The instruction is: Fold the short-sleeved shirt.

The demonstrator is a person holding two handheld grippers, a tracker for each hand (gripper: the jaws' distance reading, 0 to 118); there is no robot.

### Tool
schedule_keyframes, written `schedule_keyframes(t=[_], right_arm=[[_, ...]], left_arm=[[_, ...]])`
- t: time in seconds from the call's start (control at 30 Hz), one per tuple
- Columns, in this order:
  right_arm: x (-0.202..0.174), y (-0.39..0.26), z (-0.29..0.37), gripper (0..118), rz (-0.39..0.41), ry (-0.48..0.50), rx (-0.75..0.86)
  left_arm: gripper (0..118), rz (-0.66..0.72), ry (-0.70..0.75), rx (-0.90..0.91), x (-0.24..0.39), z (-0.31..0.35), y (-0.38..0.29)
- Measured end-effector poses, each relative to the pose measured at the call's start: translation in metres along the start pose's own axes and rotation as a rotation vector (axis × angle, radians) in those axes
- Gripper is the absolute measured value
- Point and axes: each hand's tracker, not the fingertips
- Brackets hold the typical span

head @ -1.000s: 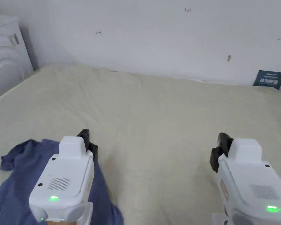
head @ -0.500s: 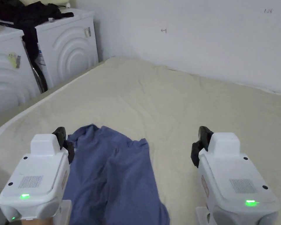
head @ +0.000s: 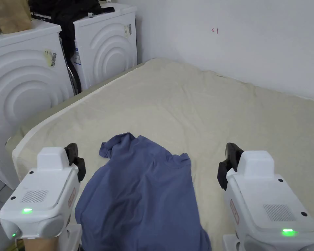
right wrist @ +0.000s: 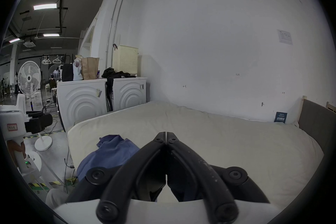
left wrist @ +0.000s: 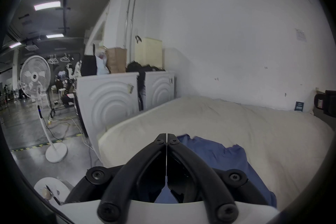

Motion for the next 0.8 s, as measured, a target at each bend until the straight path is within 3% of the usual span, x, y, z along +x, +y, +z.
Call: schedule_keyframes(t=[0.07, 0.13, 0.17, 0.23, 0.3, 0.37, 0.4, 0.6, 0.67, 0.73, 0.8], right_arm=[[0.005, -0.002, 0.001, 1, 0.004, -0.014, -0.007], [0.01, -0.002, 0.003, 1, 0.003, -0.037, -0.015], [0.014, -0.003, 0.003, 1, 0.005, -0.052, -0.021], [0.023, -0.005, 0.002, 1, 0.002, -0.068, -0.031], [0.031, -0.007, 0.003, 1, 0.001, -0.091, -0.04], [0.04, -0.009, 0.004, 1, 0.007, -0.114, -0.045], [0.046, -0.01, 0.004, 1, 0.008, -0.128, -0.05], [0.077, -0.021, 0.01, 1, 0.002, -0.203, -0.081], [0.085, -0.026, 0.013, 1, 0.003, -0.223, -0.096], [0.094, -0.031, 0.016, 1, 0.0, -0.241, -0.112], [0.1, -0.035, 0.019, 1, -0.003, -0.257, -0.122]], left_arm=[[4, 0.007, -0.039, -0.059, 0.009, -0.013, 0.0], [23, 0.011, -0.087, -0.139, 0.02, -0.031, -0.003], [34, 0.012, -0.124, -0.196, 0.026, -0.044, -0.007], [78, 0.031, -0.169, -0.221, 0.037, -0.061, -0.016], [90, 0.038, -0.197, -0.311, 0.049, -0.083, -0.025], [113, 0.031, -0.203, -0.439, 0.064, -0.106, -0.036], [118, 0.027, -0.2, -0.471, 0.072, -0.114, -0.043], [116, -0.009, -0.149, -0.706, 0.112, -0.158, -0.092], [107, -0.008, -0.157, -0.744, 0.121, -0.165, -0.107], [88, -0.021, -0.153, -0.78, 0.13, -0.168, -0.123], [81, -0.045, -0.147, -0.826, 0.137, -0.17, -0.136]])
